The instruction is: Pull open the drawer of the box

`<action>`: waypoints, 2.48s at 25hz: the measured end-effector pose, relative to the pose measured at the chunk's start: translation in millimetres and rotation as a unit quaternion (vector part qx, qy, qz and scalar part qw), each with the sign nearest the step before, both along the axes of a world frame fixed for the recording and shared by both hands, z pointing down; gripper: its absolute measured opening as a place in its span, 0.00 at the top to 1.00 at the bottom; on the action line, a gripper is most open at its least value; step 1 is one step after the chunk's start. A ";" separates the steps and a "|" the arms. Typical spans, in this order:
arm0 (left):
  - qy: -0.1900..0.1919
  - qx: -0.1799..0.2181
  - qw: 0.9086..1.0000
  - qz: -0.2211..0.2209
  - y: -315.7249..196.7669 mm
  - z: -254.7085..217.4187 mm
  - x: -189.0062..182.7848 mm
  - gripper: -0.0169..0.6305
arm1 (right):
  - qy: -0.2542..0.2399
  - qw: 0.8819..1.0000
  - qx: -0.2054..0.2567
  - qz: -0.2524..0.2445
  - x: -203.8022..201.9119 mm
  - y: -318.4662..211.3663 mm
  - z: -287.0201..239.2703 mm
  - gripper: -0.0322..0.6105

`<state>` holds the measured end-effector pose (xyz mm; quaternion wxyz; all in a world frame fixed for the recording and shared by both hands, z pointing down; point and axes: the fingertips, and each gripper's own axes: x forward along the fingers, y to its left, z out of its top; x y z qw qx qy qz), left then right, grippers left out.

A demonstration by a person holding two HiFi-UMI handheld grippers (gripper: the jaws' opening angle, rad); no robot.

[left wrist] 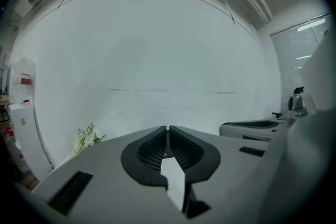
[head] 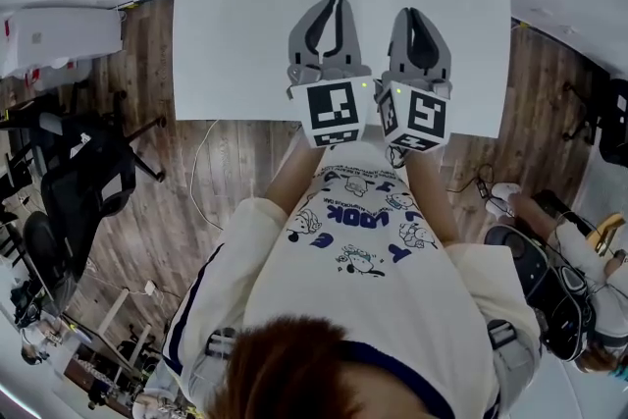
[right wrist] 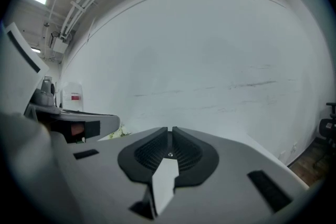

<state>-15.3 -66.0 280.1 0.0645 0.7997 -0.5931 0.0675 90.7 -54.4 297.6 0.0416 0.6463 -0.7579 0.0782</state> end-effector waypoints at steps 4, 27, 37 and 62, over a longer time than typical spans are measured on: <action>0.003 -0.011 1.000 0.008 -20.8 8.4 -2.3 0.93 | 0.001 1.000 -0.014 0.015 -0.5 -16.5 10.7 0.88; -0.020 -0.093 0.995 0.022 -89.9 83.7 3.1 0.93 | 0.018 0.997 -0.065 0.029 7.9 -69.1 67.9 0.88; -0.020 -0.136 0.990 0.033 -121.7 126.4 23.9 0.93 | 0.002 0.995 -0.094 0.014 16.9 -89.6 98.6 0.88; -0.012 -0.214 0.976 0.035 -172.7 206.0 46.7 0.76 | -0.005 0.991 -0.132 0.005 34.7 -117.8 143.9 0.88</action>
